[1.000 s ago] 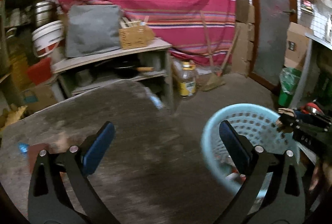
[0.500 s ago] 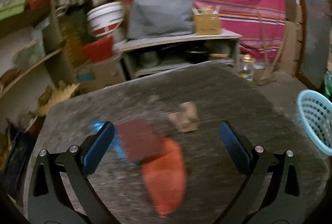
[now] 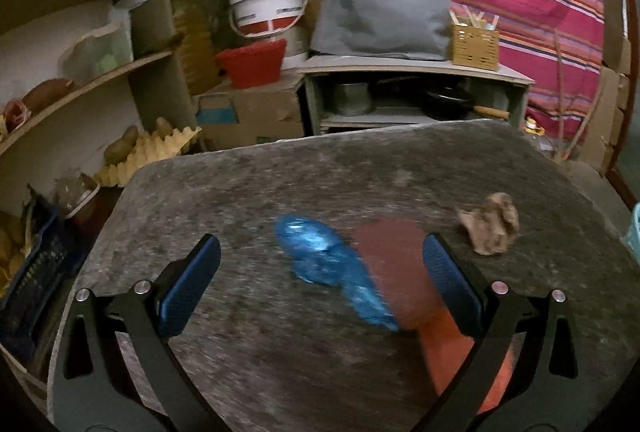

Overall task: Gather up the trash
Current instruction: 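Move both open tools back over the remaining trash on the table, then grasp the blue plastic bag with the left tool while the right tool grasps another brown paper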

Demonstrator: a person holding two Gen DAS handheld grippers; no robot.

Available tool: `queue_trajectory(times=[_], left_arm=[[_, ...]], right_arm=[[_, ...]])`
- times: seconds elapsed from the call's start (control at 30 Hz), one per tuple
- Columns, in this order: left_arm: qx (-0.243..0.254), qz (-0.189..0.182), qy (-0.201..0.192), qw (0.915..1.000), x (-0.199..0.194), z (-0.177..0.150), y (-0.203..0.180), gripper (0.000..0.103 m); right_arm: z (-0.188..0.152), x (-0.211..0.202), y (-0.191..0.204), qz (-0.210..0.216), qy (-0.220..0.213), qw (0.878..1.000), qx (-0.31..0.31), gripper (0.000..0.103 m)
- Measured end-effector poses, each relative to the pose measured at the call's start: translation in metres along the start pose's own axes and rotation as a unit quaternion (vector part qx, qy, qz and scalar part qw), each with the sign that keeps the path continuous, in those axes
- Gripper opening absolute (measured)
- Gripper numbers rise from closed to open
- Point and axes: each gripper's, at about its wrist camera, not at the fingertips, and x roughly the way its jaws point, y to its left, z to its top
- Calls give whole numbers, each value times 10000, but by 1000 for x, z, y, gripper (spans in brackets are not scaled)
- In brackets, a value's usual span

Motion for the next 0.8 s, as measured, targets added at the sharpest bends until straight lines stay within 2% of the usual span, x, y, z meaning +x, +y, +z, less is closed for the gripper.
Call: queue_trajectory(times=[0.17,0.33,0.53,0.67,0.77,0.8], left_arm=[[-239,90,217,9994,23,-1,25,98],[-154,242,378,9989,45,0,30,98],[-204,-81,615,9979,66,4,28,97],[101,-64,744,9972,80,-2,17,83],[-32,-296,784,9965,85,-6,23,79],[-61,-367,810,9960,85,-6,24,71]], right_arm=[[-1,14,47,187,78,9994,-265,96],[2,23,80,395,110,9987,-301,98],[4,29,121,503,0,9973,-537,99],[4,32,144,637,16,9960,-634,99],[3,35,154,724,75,9955,-612,99],[3,37,159,757,97,9952,-611,99]])
